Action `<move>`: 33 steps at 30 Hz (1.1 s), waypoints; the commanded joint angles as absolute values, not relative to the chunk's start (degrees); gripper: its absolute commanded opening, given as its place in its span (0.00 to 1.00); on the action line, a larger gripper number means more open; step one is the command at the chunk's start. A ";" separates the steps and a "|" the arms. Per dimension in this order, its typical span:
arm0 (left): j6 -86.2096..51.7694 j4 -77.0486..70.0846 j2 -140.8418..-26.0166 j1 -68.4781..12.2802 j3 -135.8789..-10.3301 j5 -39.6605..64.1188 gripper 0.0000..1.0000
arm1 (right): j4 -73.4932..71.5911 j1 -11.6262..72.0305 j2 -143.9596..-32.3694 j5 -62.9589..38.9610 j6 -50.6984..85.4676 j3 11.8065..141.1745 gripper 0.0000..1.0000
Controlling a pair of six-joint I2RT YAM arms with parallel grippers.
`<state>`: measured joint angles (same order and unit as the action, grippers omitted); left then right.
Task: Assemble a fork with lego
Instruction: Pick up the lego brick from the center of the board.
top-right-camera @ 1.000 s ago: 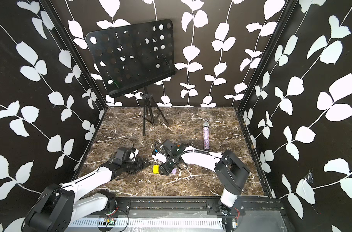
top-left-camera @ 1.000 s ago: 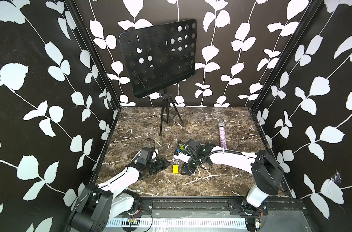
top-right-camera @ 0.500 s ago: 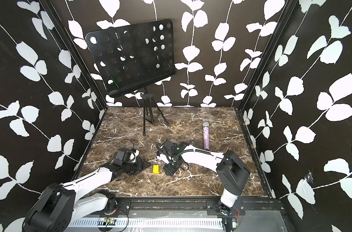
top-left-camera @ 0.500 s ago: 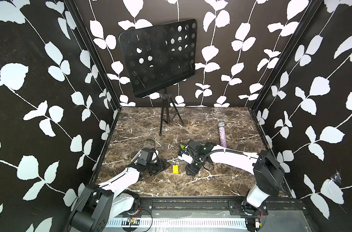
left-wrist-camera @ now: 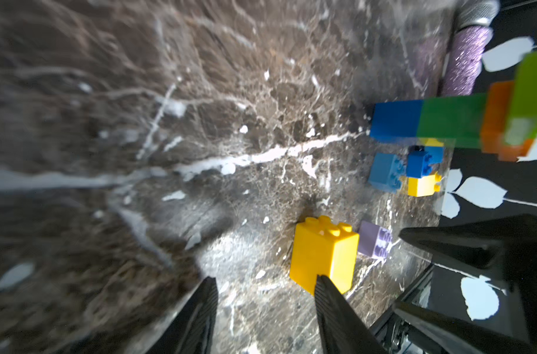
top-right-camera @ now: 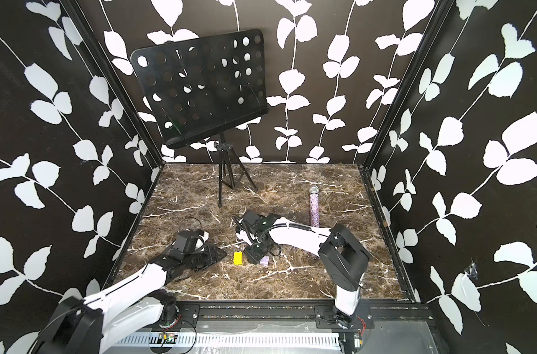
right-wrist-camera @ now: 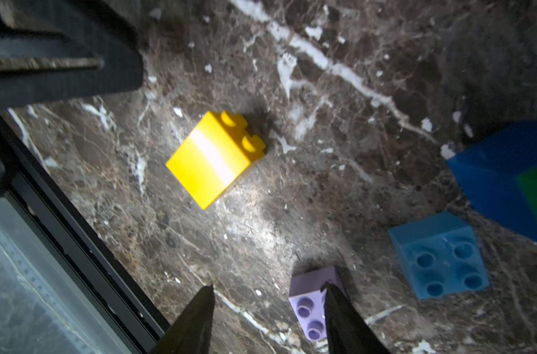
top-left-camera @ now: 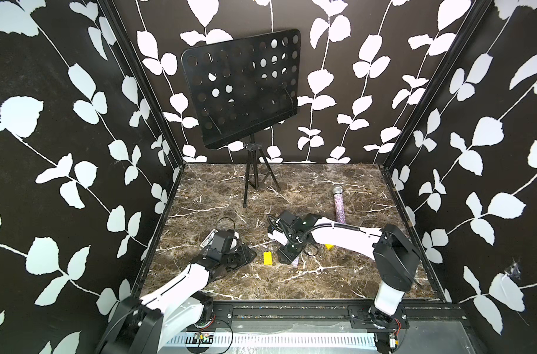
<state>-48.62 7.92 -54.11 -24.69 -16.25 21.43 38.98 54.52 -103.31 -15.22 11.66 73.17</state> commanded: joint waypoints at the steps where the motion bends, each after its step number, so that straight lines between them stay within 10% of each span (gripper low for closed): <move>1: -50.32 12.30 -49.58 -23.91 -14.35 16.60 0.54 | 36.68 55.58 -104.15 -15.02 22.56 74.77 0.57; 23: -47.29 10.06 -43.46 -22.18 -10.74 19.50 0.57 | 43.75 63.49 -118.63 -2.52 38.60 88.36 0.56; 33: -46.60 11.28 -42.53 -20.94 -10.71 20.35 0.58 | 43.50 63.54 -118.32 1.19 34.00 87.38 0.30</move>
